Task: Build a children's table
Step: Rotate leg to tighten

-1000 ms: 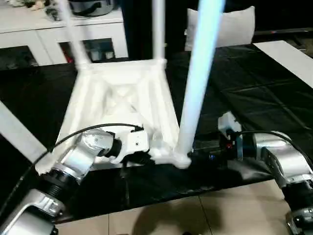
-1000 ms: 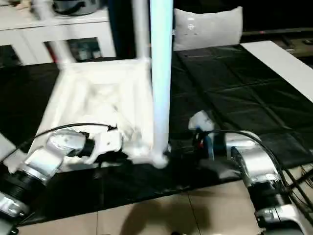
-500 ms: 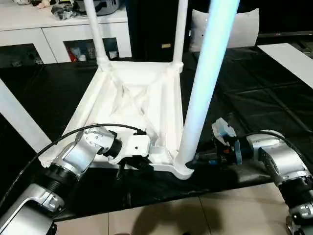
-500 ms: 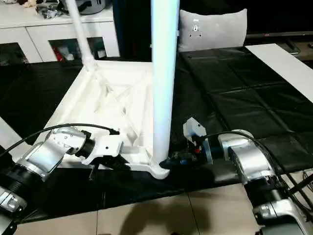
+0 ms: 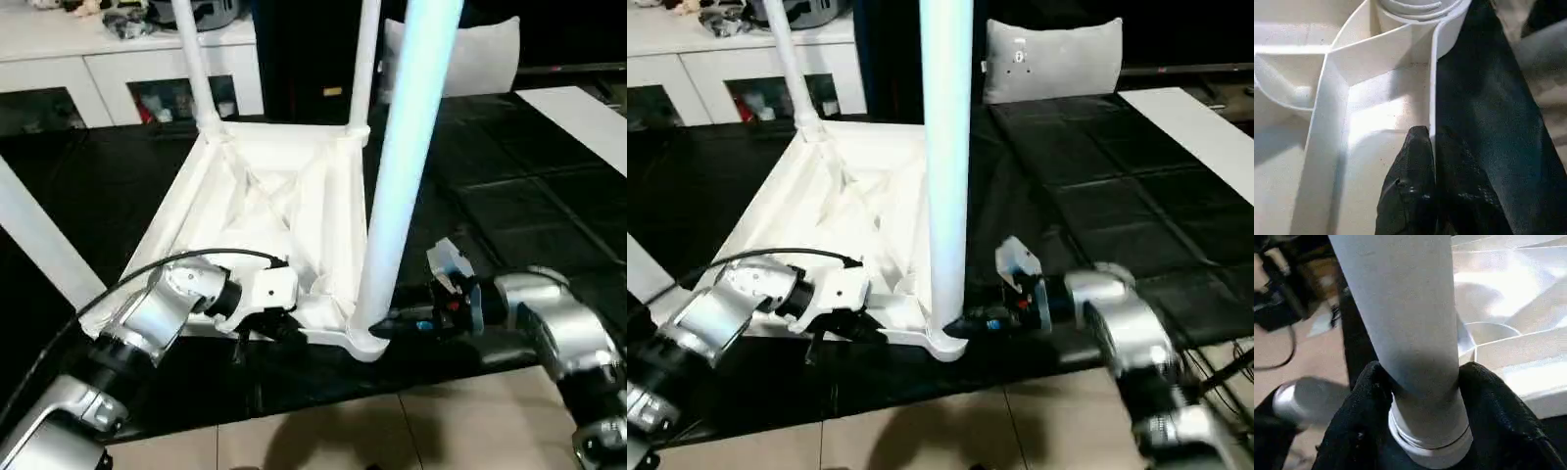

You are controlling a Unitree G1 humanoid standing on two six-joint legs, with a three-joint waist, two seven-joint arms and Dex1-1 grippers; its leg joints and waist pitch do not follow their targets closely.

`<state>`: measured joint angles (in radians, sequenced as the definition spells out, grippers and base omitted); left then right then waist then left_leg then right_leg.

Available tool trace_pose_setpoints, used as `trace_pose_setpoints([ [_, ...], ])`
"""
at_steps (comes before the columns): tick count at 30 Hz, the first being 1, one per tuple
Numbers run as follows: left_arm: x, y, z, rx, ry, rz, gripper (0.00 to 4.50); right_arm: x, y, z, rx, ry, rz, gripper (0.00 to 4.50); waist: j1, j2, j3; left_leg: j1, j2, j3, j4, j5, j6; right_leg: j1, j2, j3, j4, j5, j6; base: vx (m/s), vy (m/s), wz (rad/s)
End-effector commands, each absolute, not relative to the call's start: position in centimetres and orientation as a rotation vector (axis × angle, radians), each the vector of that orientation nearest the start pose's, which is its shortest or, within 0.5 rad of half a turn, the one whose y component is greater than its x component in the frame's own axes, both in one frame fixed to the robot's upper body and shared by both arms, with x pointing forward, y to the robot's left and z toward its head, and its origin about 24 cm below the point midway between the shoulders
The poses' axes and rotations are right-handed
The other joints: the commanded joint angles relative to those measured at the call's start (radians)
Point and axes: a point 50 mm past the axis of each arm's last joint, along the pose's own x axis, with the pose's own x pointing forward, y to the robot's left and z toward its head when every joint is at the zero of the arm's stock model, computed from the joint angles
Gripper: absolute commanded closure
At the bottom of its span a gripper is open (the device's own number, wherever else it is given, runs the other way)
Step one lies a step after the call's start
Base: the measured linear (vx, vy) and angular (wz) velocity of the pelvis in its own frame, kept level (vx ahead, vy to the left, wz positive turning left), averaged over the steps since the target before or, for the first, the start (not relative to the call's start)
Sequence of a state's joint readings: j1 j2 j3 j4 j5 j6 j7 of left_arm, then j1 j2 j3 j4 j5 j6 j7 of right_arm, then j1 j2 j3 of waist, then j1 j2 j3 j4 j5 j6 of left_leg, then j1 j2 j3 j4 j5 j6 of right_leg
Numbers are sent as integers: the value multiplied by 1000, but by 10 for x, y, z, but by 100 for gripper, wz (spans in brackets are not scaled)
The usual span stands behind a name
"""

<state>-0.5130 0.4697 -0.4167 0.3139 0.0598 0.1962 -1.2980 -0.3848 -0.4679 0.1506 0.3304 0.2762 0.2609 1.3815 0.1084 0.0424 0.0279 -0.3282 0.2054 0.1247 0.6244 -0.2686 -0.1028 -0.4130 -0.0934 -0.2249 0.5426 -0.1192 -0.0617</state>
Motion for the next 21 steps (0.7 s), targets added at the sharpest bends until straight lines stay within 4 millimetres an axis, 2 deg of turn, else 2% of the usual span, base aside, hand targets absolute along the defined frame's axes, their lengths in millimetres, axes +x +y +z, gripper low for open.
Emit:
trace_pose_setpoints([
  [1,288,105,63,527,439,-1496,450,279,-149,60,-1,337,1425,259,-7,-19,-62,-21,21,19,-70,10,76,81,-67,61,-73,-458,47,0,0,0],
  [3,289,95,65,481,419,-1439,450,282,-140,55,-4,327,1341,259,-20,-21,-59,-21,15,22,-69,-32,65,80,-62,51,-87,-504,81,0,0,0],
  [4,291,87,67,450,407,-1397,450,286,-133,50,-1,330,1260,260,-39,-22,-54,-22,8,22,-65,-75,57,80,-56,35,-103,-547,119,0,0,0],
  [5,291,87,68,448,407,-1394,450,286,-132,50,0,331,1253,260,-39,-22,-54,-22,8,22,-65,-75,57,80,-56,35,-103,-547,119,0,0,0],
  [6,291,84,68,439,405,-1382,450,288,-129,49,-3,317,1220,260,-55,-20,-52,-22,6,20,-62,-112,57,83,-51,20,-115,-570,148,0,0,0],
  [7,291,82,69,432,404,-1374,450,290,-126,48,-4,306,1198,260,-74,-14,-52,-16,12,18,-61,-148,61,83,-50,9,-127,-584,167,0,0,0],
  [8,294,79,70,419,399,-1334,450,294,-120,47,4,302,1141,261,-83,-13,-52,-18,17,13,-62,-161,64,88,-50,5,-130,-582,173,0,0,0],
  [9,298,74,72,406,393,-1276,450,299,-113,44,11,300,1067,261,-99,-5,-52,-19,34,4,-67,-187,66,96,-52,2,-129,-562,169,0,0,0],
  [10,299,73,72,403,391,-1258,450,301,-110,44,10,298,1046,262,-111,2,-51,-27,65,-12,-83,-224,68,112,-61,10,-106,-532,152,0,0,0],
  [11,300,72,73,401,390,-1248,450,302,-109,44,9,297,1033,262,-115,6,-53,-35,81,-24,-93,-244,69,122,-67,23,-82,-499,140,0,0,0],
  [12,303,70,74,393,384,-1211,450,305,-103,43,16,296,998,263,-116,5,-53,-25,94,-30,-106,-280,67,114,-76,52,-60,-449,108,0,0,0],
  [13,305,69,75,391,380,-1183,450,308,-99,42,14,294,956,263,-126,-12,-48,-12,43,-7,-82,-262,47,91,-80,45,-98,-515,100,0,0,0],
  [14,312,66,77,390,368,-1100,450,318,-87,39,16,305,800,263,-133,-18,-45,-4,-11,18,-54,-204,37,74,-74,11,-126,-617,116,0,0,0],
  [15,314,65,78,391,366,-1072,450,322,-82,37,31,321,720,263,-144,-14,-45,-11,-15,18,-52,-188,40,79,-70,-3,-133,-631,123,0,0,0],
  [16,314,64,78,393,363,-1066,450,324,-80,36,49,327,689,263,-158,-4,-55,-22,-1,7,-57,-169,49,97,-66,-12,-132,-588,139,0,0,0],
  [17,315,63,79,397,356,-1058,450,326,-77,36,95,330,666,263,-161,2,-60,-25,11,0,-62,-156,54,104,-69,-3,-123,-543,136,0,0,0],
  [18,315,62,79,396,351,-1054,450,327,-74,36,109,327,663,228,-162,7,-61,-27,31,-9,-70,-129,66,101,-75,15,-109,-461,108,0,0,0],
  [19,315,59,80,391,341,-1046,450,328,-69,37,93,310,652,208,-160,4,-62,-28,29,-6,-69,-100,67,96,-76,24,-97,-413,75,0,0,0],
  [20,314,59,80,391,341,-1043,450,329,-68,37,82,302,645,194,-159,0,-65,-32,21,-3,-68,-67,67,97,-78,29,-88,-384,49,0,0,0],
  [21,314,59,80,393,340,-1042,450,329,-68,38,78,299,642,194,-157,-2,-66,-33,18,-2,-68,-48,69,97,-79,32,-83,-372,38,0,0,0],
])
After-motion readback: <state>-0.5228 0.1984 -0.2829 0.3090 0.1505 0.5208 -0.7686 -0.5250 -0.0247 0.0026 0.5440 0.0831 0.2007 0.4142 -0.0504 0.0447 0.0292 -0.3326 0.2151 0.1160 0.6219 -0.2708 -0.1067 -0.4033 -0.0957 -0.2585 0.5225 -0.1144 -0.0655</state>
